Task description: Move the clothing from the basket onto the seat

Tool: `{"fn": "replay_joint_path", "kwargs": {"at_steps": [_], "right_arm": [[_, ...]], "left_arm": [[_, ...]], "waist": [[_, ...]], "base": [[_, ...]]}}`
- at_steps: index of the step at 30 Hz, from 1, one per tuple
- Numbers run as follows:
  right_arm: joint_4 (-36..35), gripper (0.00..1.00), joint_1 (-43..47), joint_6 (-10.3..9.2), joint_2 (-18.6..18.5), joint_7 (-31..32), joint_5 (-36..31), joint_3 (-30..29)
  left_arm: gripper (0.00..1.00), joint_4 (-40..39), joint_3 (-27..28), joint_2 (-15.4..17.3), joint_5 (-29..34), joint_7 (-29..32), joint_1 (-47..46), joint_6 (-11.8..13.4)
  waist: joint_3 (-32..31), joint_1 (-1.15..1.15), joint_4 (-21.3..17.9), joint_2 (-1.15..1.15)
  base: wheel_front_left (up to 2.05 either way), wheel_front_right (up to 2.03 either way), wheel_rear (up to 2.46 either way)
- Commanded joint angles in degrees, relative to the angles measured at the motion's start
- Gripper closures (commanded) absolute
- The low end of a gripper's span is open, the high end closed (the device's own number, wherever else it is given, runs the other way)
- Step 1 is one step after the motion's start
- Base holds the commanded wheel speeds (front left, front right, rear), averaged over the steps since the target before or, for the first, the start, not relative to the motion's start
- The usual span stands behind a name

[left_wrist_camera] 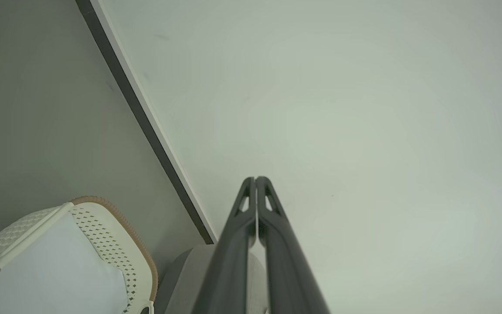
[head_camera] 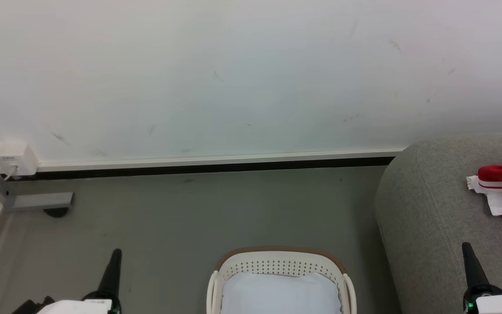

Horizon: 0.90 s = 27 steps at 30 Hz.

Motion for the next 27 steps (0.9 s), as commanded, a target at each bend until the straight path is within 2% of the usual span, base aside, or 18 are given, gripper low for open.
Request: {"fn": "replay_joint_path", "kwargs": {"at_steps": [1,27], "right_arm": [[-0.7,1.0,-1.2,-0.08,-0.6,0.4,1.8,-0.3],[-1.7,1.0,-2.0,-0.11,-0.7,3.4,13.0,-1.3]], "left_arm": [[1.0,-0.6,0.4,0.5,-2.0,0.4,-1.0,-0.3],[1.0,-1.3,1.9,0.6,-12.3,3.3,-2.2,-1.0]], "waist": [[0.0,0.0,0.1,0.0],[0.6,0.0,0.8,0.0]], "base": [[0.0,0.0,0.0],[0.0,0.0,0.0]]}}
